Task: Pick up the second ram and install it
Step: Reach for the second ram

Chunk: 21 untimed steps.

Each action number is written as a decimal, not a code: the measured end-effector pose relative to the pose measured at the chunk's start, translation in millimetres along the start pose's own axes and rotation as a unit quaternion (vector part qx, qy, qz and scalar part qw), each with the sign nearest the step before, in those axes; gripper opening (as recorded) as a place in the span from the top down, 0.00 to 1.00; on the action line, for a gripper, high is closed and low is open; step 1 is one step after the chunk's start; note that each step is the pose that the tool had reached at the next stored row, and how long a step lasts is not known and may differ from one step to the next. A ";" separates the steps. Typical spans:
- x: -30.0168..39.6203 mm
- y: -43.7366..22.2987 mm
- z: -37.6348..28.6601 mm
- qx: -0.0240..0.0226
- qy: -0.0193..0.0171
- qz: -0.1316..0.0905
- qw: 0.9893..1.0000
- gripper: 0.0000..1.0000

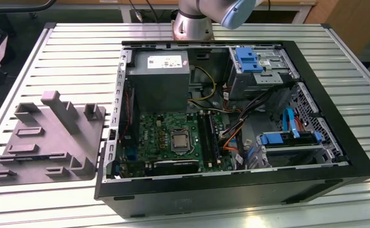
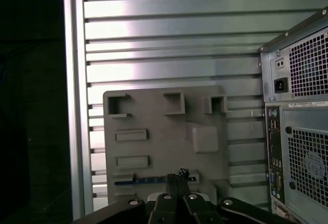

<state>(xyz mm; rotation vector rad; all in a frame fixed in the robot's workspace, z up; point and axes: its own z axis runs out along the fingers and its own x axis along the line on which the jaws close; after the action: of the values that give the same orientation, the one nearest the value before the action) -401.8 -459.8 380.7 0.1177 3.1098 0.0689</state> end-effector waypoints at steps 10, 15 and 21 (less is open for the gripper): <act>4.0 -1.2 0.3 0.000 0.000 0.000 1.000 0.89; 5.7 -1.7 0.4 0.000 0.000 0.000 1.000 0.89; 8.6 -2.5 0.9 0.000 0.000 0.000 1.000 0.89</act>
<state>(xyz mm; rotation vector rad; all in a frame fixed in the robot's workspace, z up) -410.5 -461.7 379.5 0.1178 3.1097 0.0691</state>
